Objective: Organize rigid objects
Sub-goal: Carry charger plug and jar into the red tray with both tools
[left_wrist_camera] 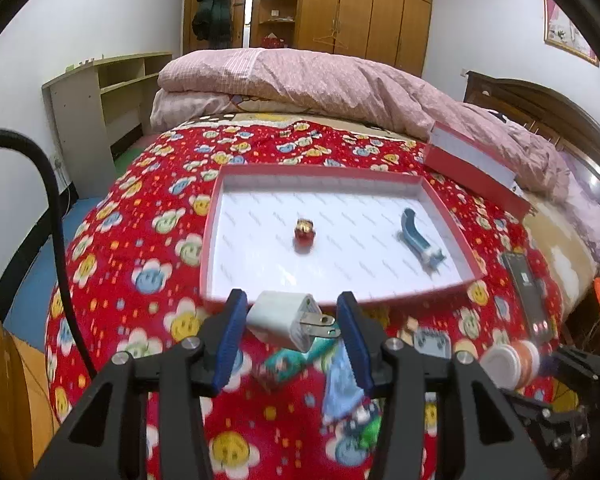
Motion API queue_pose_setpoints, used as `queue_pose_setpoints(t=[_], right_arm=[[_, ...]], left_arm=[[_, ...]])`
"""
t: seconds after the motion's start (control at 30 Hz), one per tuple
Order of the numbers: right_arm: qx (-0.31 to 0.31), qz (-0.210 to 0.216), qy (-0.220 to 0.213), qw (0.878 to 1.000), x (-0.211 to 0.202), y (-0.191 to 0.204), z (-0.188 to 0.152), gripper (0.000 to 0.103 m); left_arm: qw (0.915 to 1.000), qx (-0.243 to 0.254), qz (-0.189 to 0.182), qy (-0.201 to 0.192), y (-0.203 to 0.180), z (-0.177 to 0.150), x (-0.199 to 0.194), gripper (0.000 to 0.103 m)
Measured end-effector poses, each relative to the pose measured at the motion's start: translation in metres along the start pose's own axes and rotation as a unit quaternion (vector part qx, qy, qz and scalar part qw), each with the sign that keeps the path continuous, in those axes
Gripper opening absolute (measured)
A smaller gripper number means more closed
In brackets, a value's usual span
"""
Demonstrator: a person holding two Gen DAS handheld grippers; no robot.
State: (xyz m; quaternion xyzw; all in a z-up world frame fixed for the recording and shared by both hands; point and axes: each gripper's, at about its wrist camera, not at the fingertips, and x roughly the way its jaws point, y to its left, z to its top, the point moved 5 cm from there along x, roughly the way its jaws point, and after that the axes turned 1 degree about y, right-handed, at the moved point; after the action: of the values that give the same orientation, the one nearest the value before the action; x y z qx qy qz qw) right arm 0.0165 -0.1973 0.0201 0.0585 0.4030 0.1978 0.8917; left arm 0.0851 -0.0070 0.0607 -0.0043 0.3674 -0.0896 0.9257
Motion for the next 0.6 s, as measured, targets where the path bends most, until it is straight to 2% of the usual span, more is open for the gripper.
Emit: queue_pose_setpoints(t=[0.3, 0.6], right_arm=[[-0.005, -0.01, -0.005, 1.0, 0.009, -0.009, 0.032, 0.057], [-0.007, 0.0, -0.004, 1.0, 0.025, -0.014, 0.061, 0.057]], left_arm=[[1.0, -0.001, 0.007, 0.006, 0.004, 0.025, 0.039, 0.049], [0.9994, -0.003, 0.02, 0.027, 0.011, 0.027, 0.076, 0.049]])
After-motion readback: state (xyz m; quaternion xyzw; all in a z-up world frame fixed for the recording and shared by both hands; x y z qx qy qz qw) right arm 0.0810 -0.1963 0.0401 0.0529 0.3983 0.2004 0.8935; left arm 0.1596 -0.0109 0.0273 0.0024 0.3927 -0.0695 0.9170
